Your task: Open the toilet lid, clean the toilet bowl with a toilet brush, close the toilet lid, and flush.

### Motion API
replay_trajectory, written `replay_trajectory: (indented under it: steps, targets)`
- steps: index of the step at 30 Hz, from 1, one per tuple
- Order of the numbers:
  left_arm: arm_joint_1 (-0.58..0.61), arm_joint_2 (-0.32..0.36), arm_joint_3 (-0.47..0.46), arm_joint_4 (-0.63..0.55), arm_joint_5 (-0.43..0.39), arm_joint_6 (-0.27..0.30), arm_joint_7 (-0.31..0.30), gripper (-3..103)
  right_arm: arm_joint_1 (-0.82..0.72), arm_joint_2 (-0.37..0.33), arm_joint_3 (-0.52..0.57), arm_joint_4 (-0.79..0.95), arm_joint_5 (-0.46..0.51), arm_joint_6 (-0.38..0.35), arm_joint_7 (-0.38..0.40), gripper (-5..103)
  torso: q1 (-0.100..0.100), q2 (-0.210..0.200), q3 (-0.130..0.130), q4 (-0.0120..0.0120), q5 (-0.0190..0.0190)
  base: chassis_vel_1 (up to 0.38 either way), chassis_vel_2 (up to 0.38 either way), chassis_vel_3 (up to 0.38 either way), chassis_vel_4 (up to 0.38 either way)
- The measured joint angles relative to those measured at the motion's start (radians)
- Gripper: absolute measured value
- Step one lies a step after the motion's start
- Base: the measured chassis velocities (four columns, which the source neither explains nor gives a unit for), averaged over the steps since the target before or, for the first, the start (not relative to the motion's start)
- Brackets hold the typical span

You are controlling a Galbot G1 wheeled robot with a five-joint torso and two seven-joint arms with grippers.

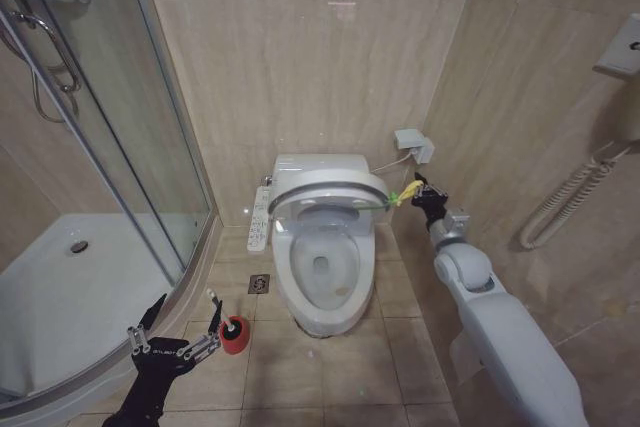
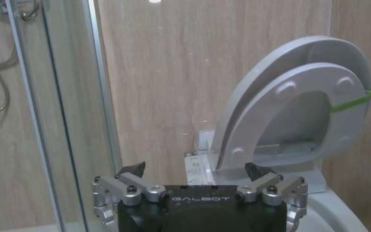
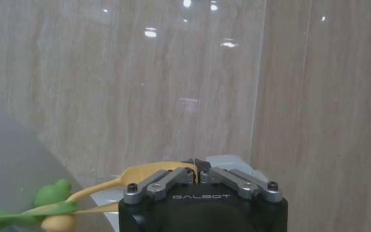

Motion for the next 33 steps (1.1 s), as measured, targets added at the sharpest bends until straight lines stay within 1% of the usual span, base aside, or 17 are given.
replay_trajectory:
  steps: [5, 8, 14, 22, 31, 33]
  targets:
    - [0.0, 0.0, 0.0, 0.0, 0.0, 0.0, 0.0, 100, 0.056, 0.012, -0.035, -0.041, 0.002, -0.009, 0.013, 2, 0.0, 0.0, 0.0, 0.0, -0.0001, 0.0, 0.0, 0.0, 0.0]
    - [0.0, 0.0, 0.0, 0.0, 0.0, 0.0, 0.0, 100, 0.12, 0.025, -0.074, -0.094, 0.002, -0.013, 0.026, 2, 0.0, 0.0, 0.0, 0.0001, -0.0001, 0.0, 0.0, 0.0, 0.0]
    - [0.0, 0.0, 0.0, 0.0, 0.0, 0.0, 0.0, 100, 0.186, 0.023, -0.099, -0.167, 0.003, -0.004, 0.024, 2, 0.0, 0.0, 0.0, 0.0007, 0.0, 0.0, 0.0, 0.0, 0.0]
    - [0.0, 0.0, 0.0, 0.0, 0.0, 0.0, 0.0, 100, 0.265, 0.006, -0.128, -0.253, 0.007, 0.013, 0.014, 2, 0.0, 0.0, 0.0, 0.0006, 0.0, 0.0, 0.0, 0.0, 0.0]
    - [0.0, 0.0, 0.0, 0.0, 0.0, 0.0, 0.0, 100, 0.373, 0.021, -0.164, -0.339, 0.007, 0.013, 0.018, 2, 0.0, 0.0, 0.0, 0.0, 0.0002, 0.0, 0.0, 0.0, 0.0]
    - [0.0, 0.0, 0.0, 0.0, 0.0, 0.0, 0.0, 100, 0.391, 0.025, -0.169, -0.354, 0.006, 0.015, 0.018, 2, 0.0, 0.0, 0.0, 0.0002, 0.0, 0.0, 0.0, 0.0, 0.0]
